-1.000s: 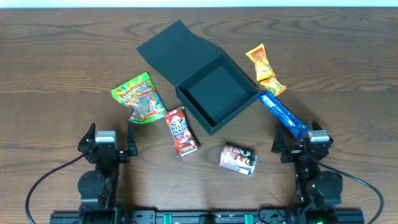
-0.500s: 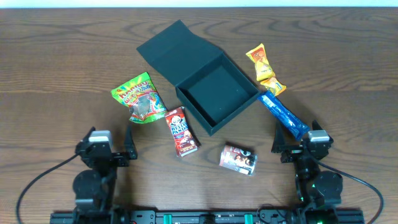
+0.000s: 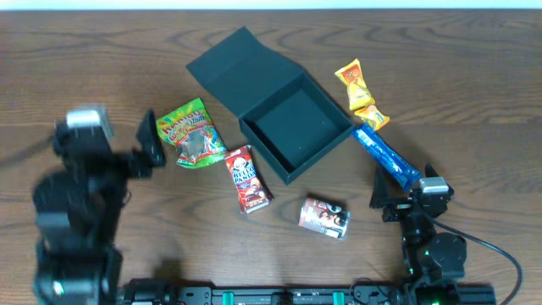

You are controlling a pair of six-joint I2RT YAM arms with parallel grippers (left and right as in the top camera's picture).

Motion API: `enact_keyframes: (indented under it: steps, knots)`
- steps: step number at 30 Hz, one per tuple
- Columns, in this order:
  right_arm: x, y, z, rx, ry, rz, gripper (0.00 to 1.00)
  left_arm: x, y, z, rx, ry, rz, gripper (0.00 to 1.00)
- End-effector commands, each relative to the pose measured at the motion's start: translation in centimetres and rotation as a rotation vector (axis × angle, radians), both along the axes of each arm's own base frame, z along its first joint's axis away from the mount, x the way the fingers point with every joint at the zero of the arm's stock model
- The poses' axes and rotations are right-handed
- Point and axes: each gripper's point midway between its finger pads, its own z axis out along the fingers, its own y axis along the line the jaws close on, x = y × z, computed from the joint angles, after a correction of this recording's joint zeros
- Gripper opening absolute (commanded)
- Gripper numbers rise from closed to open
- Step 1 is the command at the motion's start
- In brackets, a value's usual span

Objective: Pack container
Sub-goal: 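Move the left gripper toward the red Hello Panda box, then grasp the red Hello Panda box with the left gripper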

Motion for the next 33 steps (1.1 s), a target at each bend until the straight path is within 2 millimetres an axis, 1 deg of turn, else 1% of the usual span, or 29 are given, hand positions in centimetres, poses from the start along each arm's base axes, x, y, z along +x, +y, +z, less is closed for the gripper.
enact_keyframes:
  steps: [1,4,7,10,12,14,18,23,29,33]
  knots:
    - [0.0,-0.2,-0.2,-0.015,0.004,-0.009,0.99,2.2,-1.7,2.7,-0.085,0.065,-0.072,0.96]
    - [0.0,-0.2,-0.2,-0.015,0.004,-0.009,0.99,3.0,-4.1,3.6,-0.115,0.18,-0.167,0.95]
    - [0.0,-0.2,-0.2,-0.015,0.004,-0.009,0.99,3.2,-6.3,3.5,-0.126,0.285,-0.239,0.95]
    - [0.0,-0.2,-0.2,-0.015,0.004,-0.009,0.99,2.8,-8.9,2.3,-0.113,0.385,-0.312,0.95]
    - [0.0,-0.2,-0.2,-0.015,0.004,-0.009,0.99,2.6,-11.1,1.1,-0.097,0.435,-0.378,0.95]
    - [0.0,-0.2,-0.2,-0.015,0.004,-0.009,0.99,2.6,-12.1,0.5,-0.091,0.455,-0.405,0.95]
    - [0.0,-0.2,-0.2,-0.015,0.004,-0.009,0.99,2.6,-13.2,-1.5,-0.096,0.545,-0.434,0.95]
    - [0.0,-0.2,-0.2,-0.015,0.004,-0.009,0.99,2.3,-12.8,-3.7,-0.084,0.643,-0.414,0.95]
    - [0.0,-0.2,-0.2,-0.015,0.004,-0.009,0.99,1.0,-12.3,-5.3,-0.072,0.735,-0.398,0.95]
    - [0.0,-0.2,-0.2,-0.015,0.004,-0.009,0.99,1.5,-11.2,-5.5,-0.032,0.724,-0.333,0.95]
